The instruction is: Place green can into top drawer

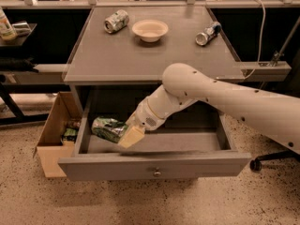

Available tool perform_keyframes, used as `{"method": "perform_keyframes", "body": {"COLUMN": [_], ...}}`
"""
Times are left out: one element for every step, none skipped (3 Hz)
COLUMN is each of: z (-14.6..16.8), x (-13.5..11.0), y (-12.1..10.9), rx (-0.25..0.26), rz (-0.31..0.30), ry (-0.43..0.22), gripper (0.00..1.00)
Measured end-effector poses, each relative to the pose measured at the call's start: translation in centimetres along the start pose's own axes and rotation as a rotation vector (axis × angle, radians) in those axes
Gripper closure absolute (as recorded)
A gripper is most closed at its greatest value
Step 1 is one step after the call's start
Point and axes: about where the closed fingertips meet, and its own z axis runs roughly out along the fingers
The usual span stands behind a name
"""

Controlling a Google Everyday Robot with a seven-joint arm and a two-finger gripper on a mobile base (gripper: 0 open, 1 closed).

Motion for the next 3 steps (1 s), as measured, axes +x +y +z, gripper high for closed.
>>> {"method": "perform_keyframes", "body": {"z": [1.4, 2.9, 3.3], "x": [3.8, 6.2, 6.9], "y": [-2.0, -5.2, -7.2], "rx": [0.026, 0.043, 0.055], "rz": [0.049, 0.113, 0.141], "ry": [0.002, -0.004, -0.024], "gripper": [1.00, 0.97, 0.74]}}
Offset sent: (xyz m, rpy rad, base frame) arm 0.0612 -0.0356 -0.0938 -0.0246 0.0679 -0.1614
